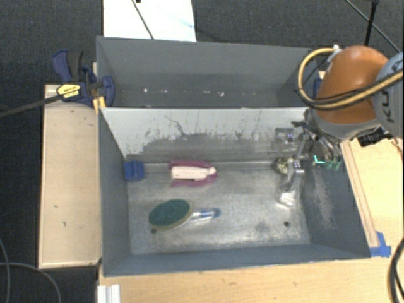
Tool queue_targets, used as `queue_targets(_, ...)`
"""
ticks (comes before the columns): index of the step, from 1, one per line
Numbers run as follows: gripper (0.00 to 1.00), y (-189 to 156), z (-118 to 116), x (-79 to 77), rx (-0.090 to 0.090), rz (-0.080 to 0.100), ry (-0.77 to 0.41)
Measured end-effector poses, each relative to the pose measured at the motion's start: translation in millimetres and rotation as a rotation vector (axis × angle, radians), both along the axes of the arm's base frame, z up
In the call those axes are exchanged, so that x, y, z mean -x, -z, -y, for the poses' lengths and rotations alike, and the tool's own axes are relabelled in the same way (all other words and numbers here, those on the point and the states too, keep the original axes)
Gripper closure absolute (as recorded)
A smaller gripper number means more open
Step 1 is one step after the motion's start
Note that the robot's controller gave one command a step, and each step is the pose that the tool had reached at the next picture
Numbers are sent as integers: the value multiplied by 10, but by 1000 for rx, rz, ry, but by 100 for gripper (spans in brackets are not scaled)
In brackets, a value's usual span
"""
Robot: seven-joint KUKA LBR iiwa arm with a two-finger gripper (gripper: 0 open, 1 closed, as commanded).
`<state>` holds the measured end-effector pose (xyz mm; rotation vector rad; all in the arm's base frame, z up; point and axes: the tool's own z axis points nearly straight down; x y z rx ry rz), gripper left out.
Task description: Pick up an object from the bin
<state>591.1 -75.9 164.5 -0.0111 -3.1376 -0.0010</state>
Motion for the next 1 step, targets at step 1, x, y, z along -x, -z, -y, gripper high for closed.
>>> queue_targets(1,0,620,570,317,0,1,-371)
